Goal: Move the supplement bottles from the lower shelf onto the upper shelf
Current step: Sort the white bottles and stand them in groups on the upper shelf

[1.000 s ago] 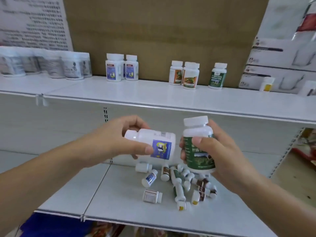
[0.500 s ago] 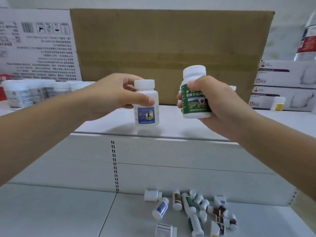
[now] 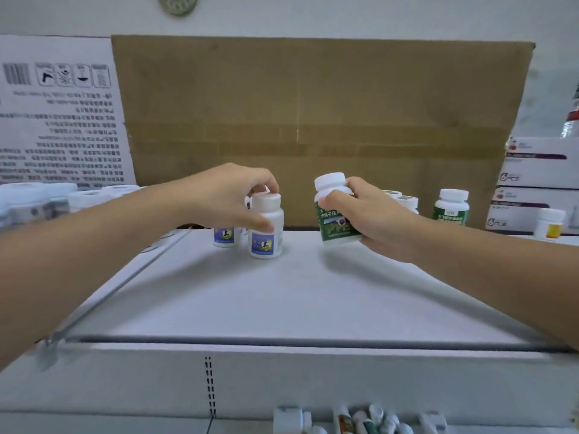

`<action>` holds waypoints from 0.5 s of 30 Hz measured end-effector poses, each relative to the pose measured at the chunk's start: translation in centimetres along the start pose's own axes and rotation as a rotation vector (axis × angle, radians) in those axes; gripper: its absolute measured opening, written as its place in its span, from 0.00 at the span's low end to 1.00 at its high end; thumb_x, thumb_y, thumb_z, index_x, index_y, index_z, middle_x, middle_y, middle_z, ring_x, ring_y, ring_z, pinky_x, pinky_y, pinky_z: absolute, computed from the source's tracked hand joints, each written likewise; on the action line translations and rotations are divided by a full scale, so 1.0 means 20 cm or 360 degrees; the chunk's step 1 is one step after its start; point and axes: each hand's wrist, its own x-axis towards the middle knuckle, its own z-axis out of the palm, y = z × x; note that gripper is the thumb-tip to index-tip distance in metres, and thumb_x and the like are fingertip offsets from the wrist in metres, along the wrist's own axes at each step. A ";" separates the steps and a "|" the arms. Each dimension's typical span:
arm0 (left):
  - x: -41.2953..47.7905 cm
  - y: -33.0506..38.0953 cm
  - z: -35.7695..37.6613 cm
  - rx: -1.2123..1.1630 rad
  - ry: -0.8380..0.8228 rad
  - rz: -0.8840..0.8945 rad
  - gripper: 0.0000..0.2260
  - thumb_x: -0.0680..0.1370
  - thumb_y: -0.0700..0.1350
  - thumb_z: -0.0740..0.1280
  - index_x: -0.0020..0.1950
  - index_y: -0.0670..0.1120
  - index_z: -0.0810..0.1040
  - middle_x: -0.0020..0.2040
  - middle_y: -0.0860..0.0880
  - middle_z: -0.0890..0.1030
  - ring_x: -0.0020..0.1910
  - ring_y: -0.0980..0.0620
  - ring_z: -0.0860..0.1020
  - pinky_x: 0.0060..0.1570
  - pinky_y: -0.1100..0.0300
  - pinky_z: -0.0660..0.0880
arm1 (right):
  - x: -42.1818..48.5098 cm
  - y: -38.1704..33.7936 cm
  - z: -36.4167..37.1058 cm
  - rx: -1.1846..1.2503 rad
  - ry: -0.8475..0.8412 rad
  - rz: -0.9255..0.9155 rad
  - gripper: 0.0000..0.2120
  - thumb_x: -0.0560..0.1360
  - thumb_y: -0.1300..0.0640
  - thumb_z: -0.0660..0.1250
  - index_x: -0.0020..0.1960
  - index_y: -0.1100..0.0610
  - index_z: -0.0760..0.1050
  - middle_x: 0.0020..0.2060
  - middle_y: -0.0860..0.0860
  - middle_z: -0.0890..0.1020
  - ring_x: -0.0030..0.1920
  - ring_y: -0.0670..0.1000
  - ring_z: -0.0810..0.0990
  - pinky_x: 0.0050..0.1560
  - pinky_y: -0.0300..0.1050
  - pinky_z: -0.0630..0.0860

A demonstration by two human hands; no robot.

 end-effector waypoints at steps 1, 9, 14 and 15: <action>0.02 -0.03 0.01 0.0061 0.0027 0.0016 0.20 0.71 0.58 0.74 0.60 0.56 0.74 0.54 0.59 0.78 0.52 0.57 0.76 0.53 0.55 0.75 | 0.02 0.02 0.01 -0.0012 0.0021 0.0003 0.16 0.74 0.54 0.69 0.60 0.55 0.70 0.47 0.52 0.77 0.44 0.51 0.78 0.46 0.45 0.74; 0.06 -0.15 0.11 0.0308 0.0158 -0.0003 0.23 0.73 0.61 0.67 0.64 0.52 0.75 0.57 0.53 0.77 0.59 0.49 0.72 0.59 0.50 0.71 | 0.06 0.16 0.02 -0.0059 0.0092 -0.0077 0.28 0.59 0.43 0.71 0.56 0.52 0.72 0.48 0.53 0.79 0.48 0.53 0.81 0.57 0.57 0.78; 0.06 -0.17 0.15 0.0305 0.0166 -0.0014 0.26 0.76 0.59 0.67 0.72 0.53 0.69 0.66 0.54 0.74 0.65 0.51 0.70 0.63 0.54 0.68 | 0.07 0.18 0.01 -0.0047 0.0005 -0.0066 0.23 0.65 0.48 0.72 0.56 0.54 0.72 0.45 0.51 0.80 0.46 0.52 0.81 0.53 0.52 0.77; 0.06 -0.18 0.16 0.0309 0.0164 -0.0012 0.26 0.77 0.58 0.67 0.73 0.52 0.68 0.67 0.54 0.73 0.66 0.51 0.70 0.64 0.54 0.67 | 0.07 0.18 0.01 -0.0055 0.0001 -0.0070 0.21 0.67 0.50 0.72 0.56 0.54 0.72 0.45 0.51 0.80 0.46 0.52 0.81 0.54 0.52 0.77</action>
